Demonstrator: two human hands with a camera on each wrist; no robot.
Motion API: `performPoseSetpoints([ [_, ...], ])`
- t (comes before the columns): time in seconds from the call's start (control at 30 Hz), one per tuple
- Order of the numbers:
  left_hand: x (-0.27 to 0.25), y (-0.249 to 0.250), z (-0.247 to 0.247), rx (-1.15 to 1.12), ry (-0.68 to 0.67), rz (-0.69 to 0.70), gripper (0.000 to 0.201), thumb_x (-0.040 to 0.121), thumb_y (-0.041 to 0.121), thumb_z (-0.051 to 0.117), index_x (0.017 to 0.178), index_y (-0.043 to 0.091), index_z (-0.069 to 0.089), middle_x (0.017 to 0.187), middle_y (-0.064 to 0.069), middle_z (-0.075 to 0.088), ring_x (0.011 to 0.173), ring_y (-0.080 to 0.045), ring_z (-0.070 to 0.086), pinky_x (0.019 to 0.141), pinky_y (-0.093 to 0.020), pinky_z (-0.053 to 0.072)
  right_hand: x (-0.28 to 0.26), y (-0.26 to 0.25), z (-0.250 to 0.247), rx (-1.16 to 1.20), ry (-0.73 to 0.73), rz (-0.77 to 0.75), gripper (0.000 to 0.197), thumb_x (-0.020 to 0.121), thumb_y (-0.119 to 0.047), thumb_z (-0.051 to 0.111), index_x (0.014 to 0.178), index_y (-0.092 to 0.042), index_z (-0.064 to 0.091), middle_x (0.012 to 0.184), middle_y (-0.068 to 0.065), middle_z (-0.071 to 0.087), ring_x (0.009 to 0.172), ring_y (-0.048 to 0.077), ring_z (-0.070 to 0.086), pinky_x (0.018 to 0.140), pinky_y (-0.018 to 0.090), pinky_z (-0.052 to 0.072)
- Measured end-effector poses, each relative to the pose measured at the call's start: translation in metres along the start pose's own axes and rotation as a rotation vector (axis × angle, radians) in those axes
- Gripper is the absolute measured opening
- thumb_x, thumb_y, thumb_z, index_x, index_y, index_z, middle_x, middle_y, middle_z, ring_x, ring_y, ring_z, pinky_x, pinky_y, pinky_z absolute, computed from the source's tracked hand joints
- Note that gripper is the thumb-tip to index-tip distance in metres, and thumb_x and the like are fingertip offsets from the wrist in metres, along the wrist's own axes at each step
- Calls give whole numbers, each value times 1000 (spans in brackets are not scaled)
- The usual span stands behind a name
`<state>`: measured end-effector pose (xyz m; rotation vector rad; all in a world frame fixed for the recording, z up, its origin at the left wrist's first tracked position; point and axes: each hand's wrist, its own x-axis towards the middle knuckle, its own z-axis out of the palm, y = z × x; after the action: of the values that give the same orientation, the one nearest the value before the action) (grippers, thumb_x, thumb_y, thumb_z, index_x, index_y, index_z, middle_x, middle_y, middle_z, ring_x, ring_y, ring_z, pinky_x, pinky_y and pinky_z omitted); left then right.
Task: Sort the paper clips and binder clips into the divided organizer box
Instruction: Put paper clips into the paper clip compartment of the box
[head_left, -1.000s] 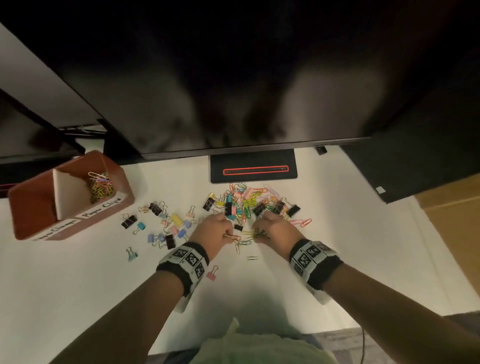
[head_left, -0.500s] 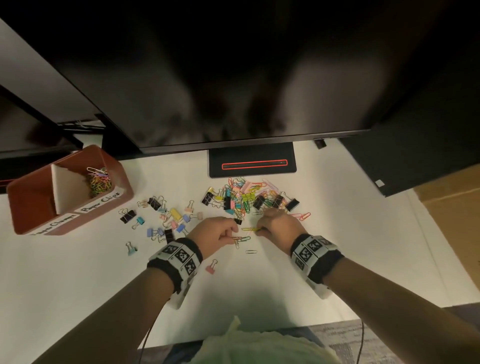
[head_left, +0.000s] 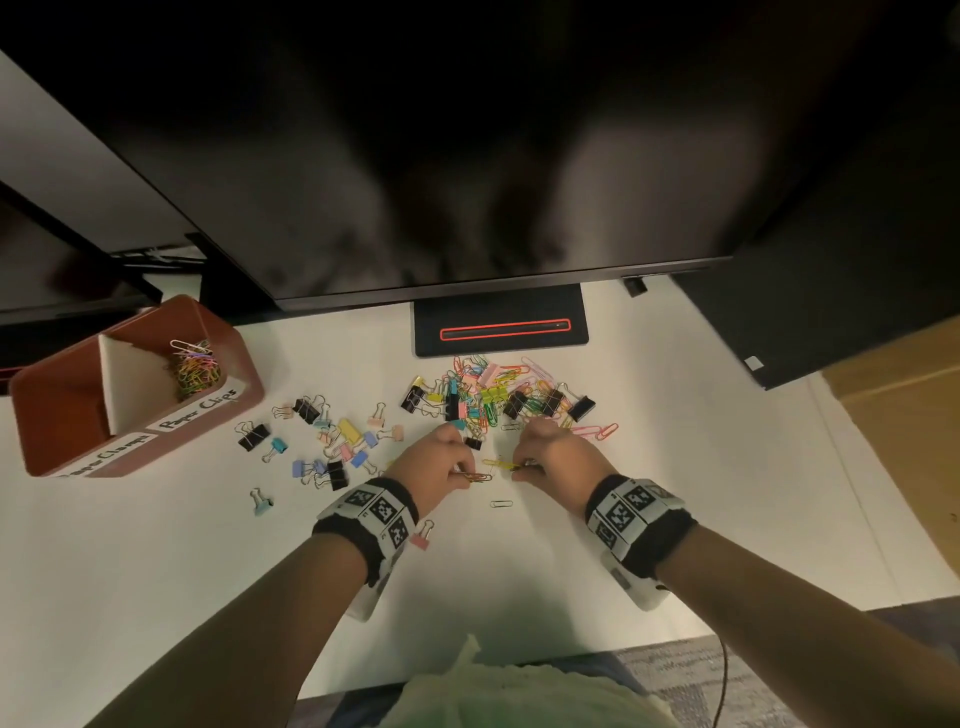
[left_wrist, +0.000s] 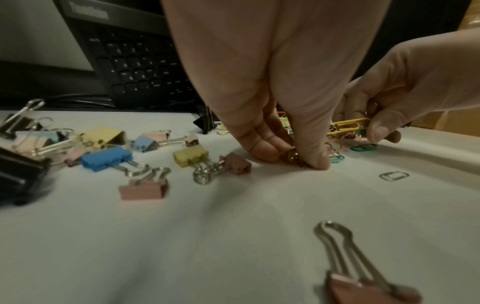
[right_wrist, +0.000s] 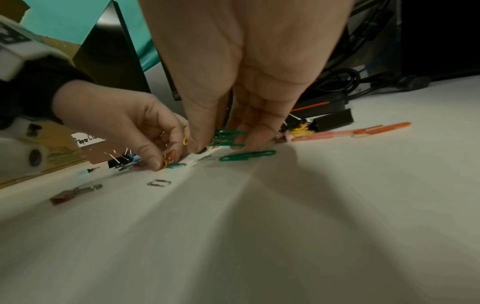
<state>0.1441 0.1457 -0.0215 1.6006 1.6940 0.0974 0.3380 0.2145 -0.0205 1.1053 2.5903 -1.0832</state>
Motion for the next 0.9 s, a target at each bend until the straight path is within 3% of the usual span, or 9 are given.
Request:
performPoseSetpoints([
  [0.13, -3, -2, -2, 17, 20, -18, 12, 84, 14, 62, 94, 9, 65, 95, -3, 52, 86, -17, 52, 84, -29, 46, 10, -12, 5, -31, -25, -39, 16, 84, -20, 64, 98, -12, 67, 116, 3, 54, 100, 24, 56, 83, 36, 49],
  [0.4, -4, -4, 3, 38, 76, -32, 16, 87, 16, 60, 97, 6, 65, 106, -4, 52, 87, -15, 50, 80, -19, 39, 20, -19, -2, -151, -92, -47, 14, 88, -24, 56, 93, -13, 64, 97, 3, 64, 96, 22, 54, 84, 37, 48],
  [0.57, -5, -4, 3, 29, 109, -32, 8, 85, 14, 60, 91, 9, 63, 95, -8, 60, 78, -14, 49, 74, -25, 44, 21, -23, -3, -155, -110, 11, 11, 85, -21, 56, 91, -14, 62, 94, 5, 64, 90, 22, 54, 77, 34, 49],
  [0.73, -4, -3, 2, -12, 113, -67, 10, 85, 16, 62, 93, 13, 58, 88, -4, 63, 81, -19, 57, 76, -30, 50, 17, -19, -2, -114, -86, 77, 7, 85, -21, 57, 85, -15, 59, 87, 4, 63, 78, 19, 49, 72, 36, 52],
  [0.9, -2, -1, 5, 84, 72, -86, 21, 91, 20, 53, 108, 9, 60, 106, -8, 60, 97, -20, 54, 86, -28, 44, 8, -15, -6, -104, -47, 118, 7, 85, -20, 58, 87, -13, 59, 90, 4, 63, 79, 20, 52, 67, 30, 46],
])
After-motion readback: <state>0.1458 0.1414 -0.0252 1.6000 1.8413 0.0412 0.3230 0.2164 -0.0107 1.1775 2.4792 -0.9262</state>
